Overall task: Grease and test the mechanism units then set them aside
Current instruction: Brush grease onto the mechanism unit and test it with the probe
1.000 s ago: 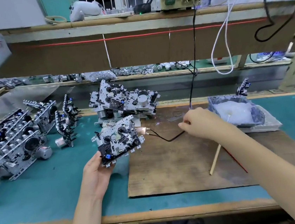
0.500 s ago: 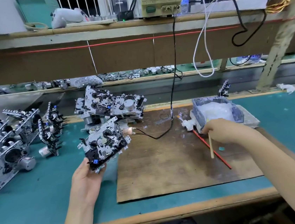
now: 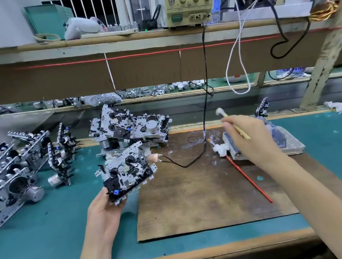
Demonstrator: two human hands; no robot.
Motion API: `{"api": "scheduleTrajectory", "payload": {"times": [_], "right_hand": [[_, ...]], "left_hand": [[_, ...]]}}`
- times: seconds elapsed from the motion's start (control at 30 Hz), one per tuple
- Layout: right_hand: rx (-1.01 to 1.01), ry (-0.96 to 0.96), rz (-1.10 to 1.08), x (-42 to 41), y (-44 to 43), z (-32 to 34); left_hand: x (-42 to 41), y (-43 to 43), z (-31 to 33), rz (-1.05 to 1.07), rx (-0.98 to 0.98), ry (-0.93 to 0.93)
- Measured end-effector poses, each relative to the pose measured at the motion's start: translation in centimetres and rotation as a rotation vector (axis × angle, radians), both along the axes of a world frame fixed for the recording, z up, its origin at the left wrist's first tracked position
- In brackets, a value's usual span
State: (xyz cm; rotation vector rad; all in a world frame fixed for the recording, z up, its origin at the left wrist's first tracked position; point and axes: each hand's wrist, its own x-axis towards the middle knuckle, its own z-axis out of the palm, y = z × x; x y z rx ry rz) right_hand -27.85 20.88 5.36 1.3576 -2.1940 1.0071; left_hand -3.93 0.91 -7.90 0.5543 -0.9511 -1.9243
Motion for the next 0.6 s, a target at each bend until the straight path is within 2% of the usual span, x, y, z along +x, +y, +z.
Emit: {"api": "scheduleTrajectory", "payload": {"times": [0.07, 0.2, 0.37, 0.6], "right_hand": [[-0.111, -0.049, 0.204, 1.8, -0.6, 0.9], [-0.082, -0.104, 0.395, 4.1, -2.9, 0.9], [-0.102, -0.221, 0.49, 5.7, -5.8, -0.4], [0.059, -0.187, 0.447, 6.4, -8.9, -2.8]], "left_hand": [[0.0, 0.1, 0.1, 0.001, -0.001, -0.007], [0.1, 0.4, 0.5, -0.01, 0.0, -0.007], [0.3, 0.8, 0.9, -0.019, -0.025, 0.003], [0.5, 0.9, 1.2, -0.01, -0.019, -0.001]]}}
